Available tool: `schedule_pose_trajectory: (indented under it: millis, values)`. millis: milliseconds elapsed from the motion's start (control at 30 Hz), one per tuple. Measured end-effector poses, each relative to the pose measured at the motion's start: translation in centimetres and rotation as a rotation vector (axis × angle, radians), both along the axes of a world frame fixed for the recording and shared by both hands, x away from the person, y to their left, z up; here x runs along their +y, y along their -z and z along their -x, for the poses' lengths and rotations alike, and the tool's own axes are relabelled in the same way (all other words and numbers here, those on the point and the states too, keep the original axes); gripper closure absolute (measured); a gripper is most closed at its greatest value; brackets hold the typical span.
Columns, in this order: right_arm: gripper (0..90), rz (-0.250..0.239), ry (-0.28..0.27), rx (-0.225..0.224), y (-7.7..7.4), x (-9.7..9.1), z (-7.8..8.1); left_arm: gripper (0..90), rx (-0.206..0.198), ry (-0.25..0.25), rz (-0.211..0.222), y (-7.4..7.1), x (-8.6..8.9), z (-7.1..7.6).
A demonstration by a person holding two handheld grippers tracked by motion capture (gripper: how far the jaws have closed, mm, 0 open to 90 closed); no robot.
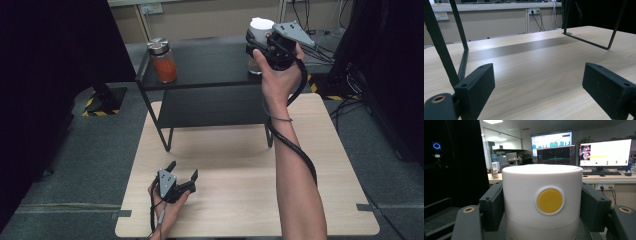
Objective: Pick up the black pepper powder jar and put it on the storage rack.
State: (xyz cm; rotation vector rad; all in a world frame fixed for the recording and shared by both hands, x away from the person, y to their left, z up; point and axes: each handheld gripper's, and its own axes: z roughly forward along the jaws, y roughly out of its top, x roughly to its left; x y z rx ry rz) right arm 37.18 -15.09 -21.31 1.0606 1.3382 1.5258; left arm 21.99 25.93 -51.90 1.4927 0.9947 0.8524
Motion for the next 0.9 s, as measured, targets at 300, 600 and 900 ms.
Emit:
schedule_pose_trajectory:
  millis: [300, 600, 900]
  values:
    - [30.0, 0.0, -0.013, -0.012, 0.32, -0.18, 0.07, 10.4, -0.002, 0.001, 0.0, 0.02, -0.03, 0.01]
    - [28.3, 0.01, -0.03, -0.014, 0.24, -0.13, 0.1, 10.4, -0.002, 0.001, 0.001, 0.03, -0.02, 0.01]
    - [20.7, 0.009, -0.045, -0.011, 0.19, -0.63, 0.11, 10.4, -0.001, 0.002, -0.001, 0.0, -0.04, -0.01]
